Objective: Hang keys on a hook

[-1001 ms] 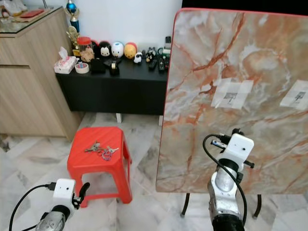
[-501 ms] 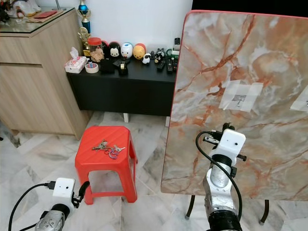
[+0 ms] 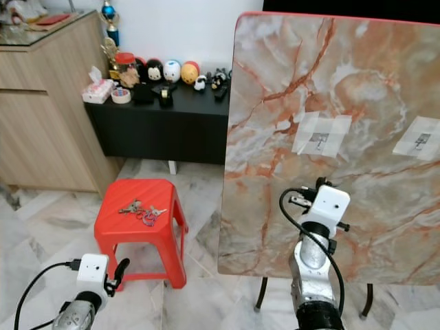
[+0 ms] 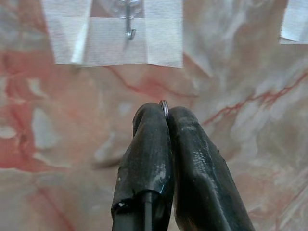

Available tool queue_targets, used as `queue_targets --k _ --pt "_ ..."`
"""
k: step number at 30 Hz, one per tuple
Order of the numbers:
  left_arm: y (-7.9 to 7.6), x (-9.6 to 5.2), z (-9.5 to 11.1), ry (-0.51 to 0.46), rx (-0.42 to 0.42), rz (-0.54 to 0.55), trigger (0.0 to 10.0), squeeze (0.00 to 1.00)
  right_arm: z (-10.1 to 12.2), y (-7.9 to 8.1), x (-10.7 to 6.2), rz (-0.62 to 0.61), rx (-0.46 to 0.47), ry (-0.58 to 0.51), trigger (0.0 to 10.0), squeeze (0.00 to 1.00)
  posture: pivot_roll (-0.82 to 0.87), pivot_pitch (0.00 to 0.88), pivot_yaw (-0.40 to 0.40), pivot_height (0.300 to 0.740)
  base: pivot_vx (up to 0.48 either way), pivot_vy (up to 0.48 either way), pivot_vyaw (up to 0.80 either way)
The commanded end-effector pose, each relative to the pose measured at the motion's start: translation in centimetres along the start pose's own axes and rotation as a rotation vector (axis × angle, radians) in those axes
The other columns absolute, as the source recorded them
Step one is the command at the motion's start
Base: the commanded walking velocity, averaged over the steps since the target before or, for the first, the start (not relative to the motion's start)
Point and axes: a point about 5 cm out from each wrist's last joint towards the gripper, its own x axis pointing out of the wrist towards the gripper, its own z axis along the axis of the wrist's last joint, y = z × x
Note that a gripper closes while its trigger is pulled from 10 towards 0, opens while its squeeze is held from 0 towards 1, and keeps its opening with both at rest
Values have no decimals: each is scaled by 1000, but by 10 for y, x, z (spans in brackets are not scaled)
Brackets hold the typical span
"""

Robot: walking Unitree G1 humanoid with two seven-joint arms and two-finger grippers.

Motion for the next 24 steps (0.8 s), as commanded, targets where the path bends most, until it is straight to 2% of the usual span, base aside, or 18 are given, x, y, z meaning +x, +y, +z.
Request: queue_targets --k 1,3,6,15,24 --pt "1 0 1 -4 -10 11 10000 0 7 3 5 11 -4 -20 10000 0 65 0 -73 717 0 0 0" --pt "1 1 1 -6 -9 10 10000 0 9 5 7 14 -5 -27 10000 0 65 0 -73 717 0 0 0" --pt "0 1 2 -10 -12 10 10000 0 18 9 13 7 -64 -71 10000 0 65 0 -71 717 0 0 0" --pt "1 2 4 -15 -16 14 10000 0 31 4 32 -78 -153 -95 10000 0 71 0 -72 717 0 0 0" --pt "2 1 2 -12 -15 17 10000 0 32 0 32 -130 -184 -114 10000 0 68 0 -70 717 0 0 0"
